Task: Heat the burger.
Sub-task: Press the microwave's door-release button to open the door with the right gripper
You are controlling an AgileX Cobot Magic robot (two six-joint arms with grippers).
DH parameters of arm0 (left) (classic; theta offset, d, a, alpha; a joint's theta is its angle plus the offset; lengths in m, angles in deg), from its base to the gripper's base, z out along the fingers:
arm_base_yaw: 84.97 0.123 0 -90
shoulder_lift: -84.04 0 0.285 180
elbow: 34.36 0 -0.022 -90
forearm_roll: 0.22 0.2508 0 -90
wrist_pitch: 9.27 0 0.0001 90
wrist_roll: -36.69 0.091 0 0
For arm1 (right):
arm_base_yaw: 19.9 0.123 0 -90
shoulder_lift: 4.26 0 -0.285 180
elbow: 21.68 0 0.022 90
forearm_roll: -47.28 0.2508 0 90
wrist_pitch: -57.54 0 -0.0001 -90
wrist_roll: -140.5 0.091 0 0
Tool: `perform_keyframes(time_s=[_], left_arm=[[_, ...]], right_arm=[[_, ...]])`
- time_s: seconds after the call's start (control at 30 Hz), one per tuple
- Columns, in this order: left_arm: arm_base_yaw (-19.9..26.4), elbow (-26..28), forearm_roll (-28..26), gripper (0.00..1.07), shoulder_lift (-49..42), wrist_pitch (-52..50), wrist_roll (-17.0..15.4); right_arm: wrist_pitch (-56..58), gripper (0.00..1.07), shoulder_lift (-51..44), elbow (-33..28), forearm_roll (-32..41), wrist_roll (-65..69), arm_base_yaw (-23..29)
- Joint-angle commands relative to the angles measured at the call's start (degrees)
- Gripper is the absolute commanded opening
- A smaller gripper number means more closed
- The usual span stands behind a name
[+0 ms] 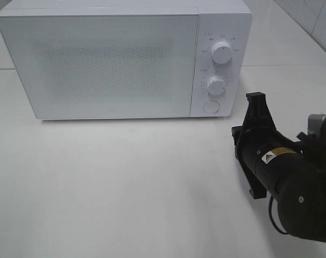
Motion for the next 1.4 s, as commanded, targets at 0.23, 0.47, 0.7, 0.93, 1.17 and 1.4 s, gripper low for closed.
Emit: perform_keyframes(time_s=[0.23, 0.47, 0.7, 0.93, 1.17, 1.4], left_arm=[[-0.1, -0.1, -0.1, 1.00, -1.3, -0.8, -0.3], [-0.1, -0.1, -0.1, 1.00, -1.3, -0.8, -0.3], [-0.1, -0.1, -0.1, 1.00, -1.3, -0.8, -0.3], [-0.1, -0.1, -0.1, 1.00, -1.3, -0.8, -0.5], [-0.1, -0.1, -0.1, 1.00, -1.3, -0.8, -0.5], [-0.1, -0.1, -0.1, 1.00, -1.3, -0.8, -0.4]], right_arm=[[3.3, 0.00, 3.9, 6.4, -4.7, 1.5, -4.4], [4.1, 0.00, 7.3, 9.6, -7.5, 3.2, -6.1], [5.7, 0.00, 10.0, 13.6, -10.7, 5.5, -8.7], [5.9, 0.00, 12.9, 17.1, -10.4, 7.1, -9.3], [5.6, 0.00, 16.5, 20.6, -9.1, 7.8, -10.0], [5.7, 0.00, 17.9, 23.0, -8.4, 6.0, -11.3]])
